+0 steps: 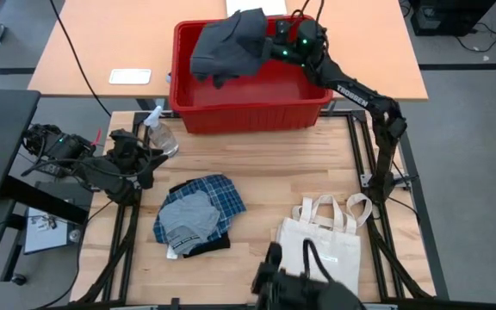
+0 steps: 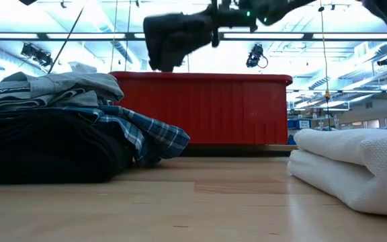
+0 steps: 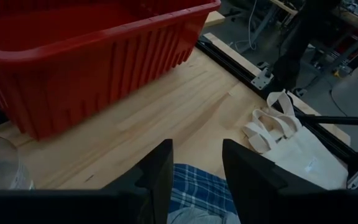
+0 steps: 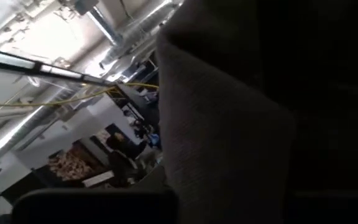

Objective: Fold laundry
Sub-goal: Put the gray pants into the red bin

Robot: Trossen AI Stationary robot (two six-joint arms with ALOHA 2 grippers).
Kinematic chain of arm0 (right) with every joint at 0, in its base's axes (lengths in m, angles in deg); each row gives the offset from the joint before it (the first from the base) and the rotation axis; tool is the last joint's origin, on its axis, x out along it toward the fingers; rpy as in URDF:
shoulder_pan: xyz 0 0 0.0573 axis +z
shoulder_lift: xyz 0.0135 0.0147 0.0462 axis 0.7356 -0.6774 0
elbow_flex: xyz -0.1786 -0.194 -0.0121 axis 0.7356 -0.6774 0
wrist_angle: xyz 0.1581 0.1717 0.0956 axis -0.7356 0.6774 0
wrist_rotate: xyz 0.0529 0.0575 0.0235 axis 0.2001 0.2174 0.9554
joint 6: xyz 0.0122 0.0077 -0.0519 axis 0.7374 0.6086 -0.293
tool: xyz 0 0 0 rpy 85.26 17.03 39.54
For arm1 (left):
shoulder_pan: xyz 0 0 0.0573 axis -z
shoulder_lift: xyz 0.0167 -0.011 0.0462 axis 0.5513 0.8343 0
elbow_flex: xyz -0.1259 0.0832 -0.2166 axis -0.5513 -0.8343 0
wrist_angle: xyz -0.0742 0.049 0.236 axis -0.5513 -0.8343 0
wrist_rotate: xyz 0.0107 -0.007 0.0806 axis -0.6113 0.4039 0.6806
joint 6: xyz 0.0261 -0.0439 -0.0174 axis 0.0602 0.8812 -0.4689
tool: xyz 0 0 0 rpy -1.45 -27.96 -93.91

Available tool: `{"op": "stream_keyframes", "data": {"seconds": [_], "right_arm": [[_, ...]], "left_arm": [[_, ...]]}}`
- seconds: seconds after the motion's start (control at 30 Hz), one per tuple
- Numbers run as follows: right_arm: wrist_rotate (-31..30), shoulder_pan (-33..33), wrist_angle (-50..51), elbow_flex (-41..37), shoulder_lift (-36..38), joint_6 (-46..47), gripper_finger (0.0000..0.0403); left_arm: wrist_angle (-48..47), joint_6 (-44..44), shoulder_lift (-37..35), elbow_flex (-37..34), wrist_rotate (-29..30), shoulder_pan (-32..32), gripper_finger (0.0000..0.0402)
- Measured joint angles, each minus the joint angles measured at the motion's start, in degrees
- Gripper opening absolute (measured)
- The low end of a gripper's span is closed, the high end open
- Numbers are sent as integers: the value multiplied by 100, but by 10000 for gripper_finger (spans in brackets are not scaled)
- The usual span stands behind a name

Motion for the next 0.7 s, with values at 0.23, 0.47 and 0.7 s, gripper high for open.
{"op": "stream_keyframes", "data": {"seconds": [0.23, 0.47, 0.7], "right_arm": [[-133, -264, -366, 260, -793, 107, 55], [-140, -475, -400, 1261, -1947, -5, 56], [-24, -675, 84, 1996, -3010, 443, 57]], "left_arm": [[0, 10, 0, 0, 65, 0, 144], [-2, 131, 4, 0, 63, 0, 144], [1, 167, 4, -2, 59, 0, 144]]}}
